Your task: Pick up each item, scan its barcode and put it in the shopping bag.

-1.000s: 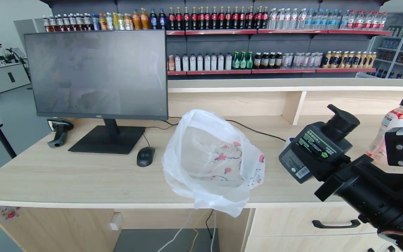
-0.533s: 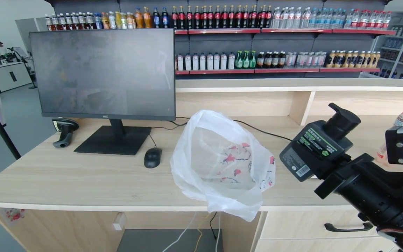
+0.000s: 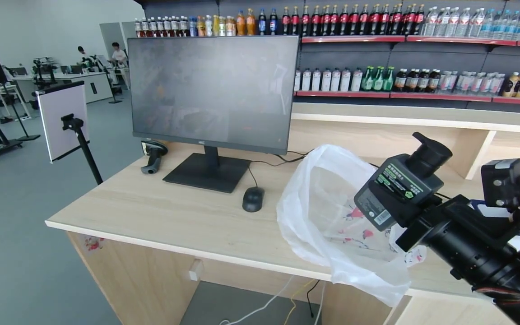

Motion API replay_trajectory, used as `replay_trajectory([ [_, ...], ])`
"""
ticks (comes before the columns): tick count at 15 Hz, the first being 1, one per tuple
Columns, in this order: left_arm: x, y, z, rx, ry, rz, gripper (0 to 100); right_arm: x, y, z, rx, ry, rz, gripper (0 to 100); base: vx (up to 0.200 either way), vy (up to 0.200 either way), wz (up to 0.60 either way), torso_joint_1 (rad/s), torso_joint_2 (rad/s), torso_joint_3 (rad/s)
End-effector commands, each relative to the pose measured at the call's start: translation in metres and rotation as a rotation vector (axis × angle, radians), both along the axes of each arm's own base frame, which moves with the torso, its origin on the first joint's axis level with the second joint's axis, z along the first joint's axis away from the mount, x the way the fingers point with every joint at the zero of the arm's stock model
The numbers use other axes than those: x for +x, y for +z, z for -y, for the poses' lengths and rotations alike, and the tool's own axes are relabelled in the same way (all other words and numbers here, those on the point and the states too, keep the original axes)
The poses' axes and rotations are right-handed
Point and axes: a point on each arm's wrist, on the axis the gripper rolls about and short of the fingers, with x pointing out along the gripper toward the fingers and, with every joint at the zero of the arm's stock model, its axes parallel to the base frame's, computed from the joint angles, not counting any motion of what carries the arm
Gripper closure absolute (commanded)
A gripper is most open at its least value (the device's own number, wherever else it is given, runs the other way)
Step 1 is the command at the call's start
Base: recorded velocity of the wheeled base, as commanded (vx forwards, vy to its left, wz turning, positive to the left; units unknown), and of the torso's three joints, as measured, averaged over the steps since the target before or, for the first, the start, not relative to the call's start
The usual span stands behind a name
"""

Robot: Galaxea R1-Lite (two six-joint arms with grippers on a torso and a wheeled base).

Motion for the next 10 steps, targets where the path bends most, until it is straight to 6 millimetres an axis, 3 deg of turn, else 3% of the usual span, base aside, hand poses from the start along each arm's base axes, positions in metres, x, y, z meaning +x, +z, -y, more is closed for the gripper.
replay_trajectory([
  [1,0.000,0.000,0.000,-0.001,0.000,0.000,0,0.011,-0.007,-0.006,-0.015,-0.002,-0.024,100,0.000,0.000,0.00,0.000,0.00,0.000],
  [10,0.000,0.000,0.000,0.004,0.000,0.000,0,0.061,-0.035,-0.031,-0.053,-0.019,-0.087,100,0.000,0.000,0.00,0.000,0.00,0.000],
])
